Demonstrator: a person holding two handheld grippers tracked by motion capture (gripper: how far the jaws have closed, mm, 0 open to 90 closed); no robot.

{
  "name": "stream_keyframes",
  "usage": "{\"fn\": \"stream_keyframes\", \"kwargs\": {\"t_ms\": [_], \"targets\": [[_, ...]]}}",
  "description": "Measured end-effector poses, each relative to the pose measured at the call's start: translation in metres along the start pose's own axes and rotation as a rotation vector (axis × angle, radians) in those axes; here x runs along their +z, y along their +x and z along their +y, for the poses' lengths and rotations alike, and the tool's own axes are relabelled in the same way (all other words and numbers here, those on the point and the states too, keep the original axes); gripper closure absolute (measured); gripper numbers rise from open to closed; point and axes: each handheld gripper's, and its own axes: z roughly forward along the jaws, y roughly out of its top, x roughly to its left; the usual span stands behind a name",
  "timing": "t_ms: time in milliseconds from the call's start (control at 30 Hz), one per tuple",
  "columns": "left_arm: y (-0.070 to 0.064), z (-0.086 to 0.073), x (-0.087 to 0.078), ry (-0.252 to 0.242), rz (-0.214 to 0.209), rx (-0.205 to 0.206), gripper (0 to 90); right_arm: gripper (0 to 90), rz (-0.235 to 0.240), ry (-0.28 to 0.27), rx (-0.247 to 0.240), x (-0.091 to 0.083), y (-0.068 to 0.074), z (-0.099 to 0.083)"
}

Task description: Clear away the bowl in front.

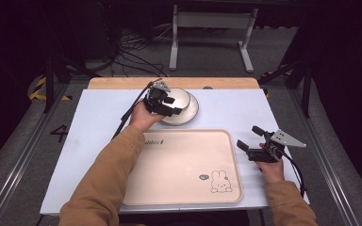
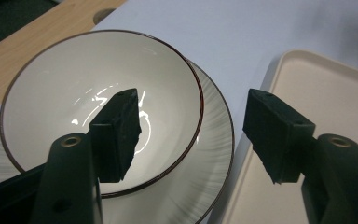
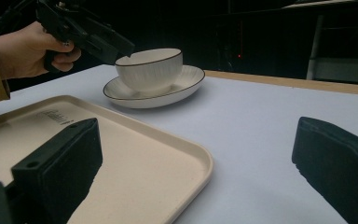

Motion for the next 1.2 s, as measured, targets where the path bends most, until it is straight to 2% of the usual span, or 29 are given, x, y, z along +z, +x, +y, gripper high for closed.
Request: {"fn": "stream_keyframes", "kwargs": {"t_ms": [167,400,633,767,1033,1200], "targets": [[-0.001,-0.001,0.007,0.043,0.021,0.006,40.9,2.1,0.002,0.000,0.000,0.000,0.000,0.000],[-0.002,-0.001,0.014,0.096,0.063,0.041,47.7,2.2,0.005,0.000,0.005,0.000,0.000,0.000],[-0.005,0.001,0.020,0.162,0.112,0.102,57.7,2.2,0.006,0.001,0.007,0.000,0.000,0.000],[-0.009,0.003,0.025,0.196,0.119,0.143,64.9,2.2,0.007,0.002,0.008,0.000,0.000,0.000],[-0.014,0.008,0.031,0.246,0.116,0.186,72.6,2.2,0.012,0.000,0.011,0.000,-0.001,0.000],[-0.016,0.010,0.033,0.260,0.105,0.219,78.7,2.2,0.013,0.000,0.012,0.000,-0.001,0.000]]}}
